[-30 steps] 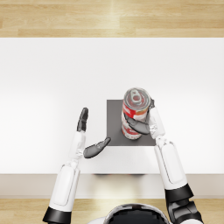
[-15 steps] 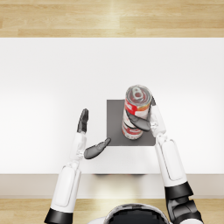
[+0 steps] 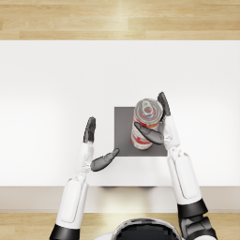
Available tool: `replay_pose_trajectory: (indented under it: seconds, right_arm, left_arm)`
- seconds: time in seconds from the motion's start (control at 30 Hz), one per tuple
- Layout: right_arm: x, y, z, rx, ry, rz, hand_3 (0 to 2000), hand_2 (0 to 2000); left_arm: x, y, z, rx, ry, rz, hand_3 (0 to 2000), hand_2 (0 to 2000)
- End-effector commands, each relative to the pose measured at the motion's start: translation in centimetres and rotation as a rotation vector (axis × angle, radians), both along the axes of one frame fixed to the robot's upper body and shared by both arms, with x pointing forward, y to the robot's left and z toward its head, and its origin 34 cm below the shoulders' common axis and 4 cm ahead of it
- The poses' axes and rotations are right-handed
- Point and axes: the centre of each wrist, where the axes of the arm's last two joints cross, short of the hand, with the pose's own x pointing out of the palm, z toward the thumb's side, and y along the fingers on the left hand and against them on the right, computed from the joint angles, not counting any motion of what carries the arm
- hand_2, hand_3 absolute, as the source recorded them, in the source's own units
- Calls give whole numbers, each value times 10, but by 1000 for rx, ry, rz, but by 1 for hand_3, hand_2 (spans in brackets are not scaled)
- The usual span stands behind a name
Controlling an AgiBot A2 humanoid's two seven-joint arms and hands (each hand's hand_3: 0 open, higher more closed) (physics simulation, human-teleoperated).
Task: Pick up the red can on the left and place it in the middle, then pick up the red can on the right and place it on top of the can in the middle
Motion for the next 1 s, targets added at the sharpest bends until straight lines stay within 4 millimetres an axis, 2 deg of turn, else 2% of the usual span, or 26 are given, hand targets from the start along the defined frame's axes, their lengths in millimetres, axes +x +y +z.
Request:
replay_pose_trajectory:
  seconds: [0.03, 0.27, 0.37, 0.47, 0.57, 0.73, 0.87, 1.0]
  right_arm:
    - [-12, -5, 35, 47, -135, -2, 0, 0]
    - [-30, -15, 65, 109, -260, -34, 0, 0]
    - [-38, -28, 73, 140, -300, -79, 0, 0]
    - [-40, -50, 73, 155, -357, -121, 0, 0]
    - [-41, -70, 72, 198, -561, -191, 0, 0]
    - [-41, -97, 67, 224, -640, -295, 0, 0]
    - [-34, -97, 55, 222, -601, -297, 0, 0]
    - [-35, -96, 52, 221, -601, -295, 0, 0]
  left_arm:
    - [2, -1, 19, -22, -70, 3, 0, 0]
    - [7, 0, 56, -76, -201, 23, 0, 0]
    - [12, 10, 76, -103, -273, 66, 0, 0]
    - [16, 24, 86, -119, -304, 121, 0, 0]
    - [16, 38, 89, -131, -317, 174, 0, 0]
    - [13, 56, 85, -147, -311, 246, 0, 0]
    - [15, 58, 78, -150, -282, 257, 0, 0]
    - [14, 56, 75, -151, -273, 253, 0, 0]
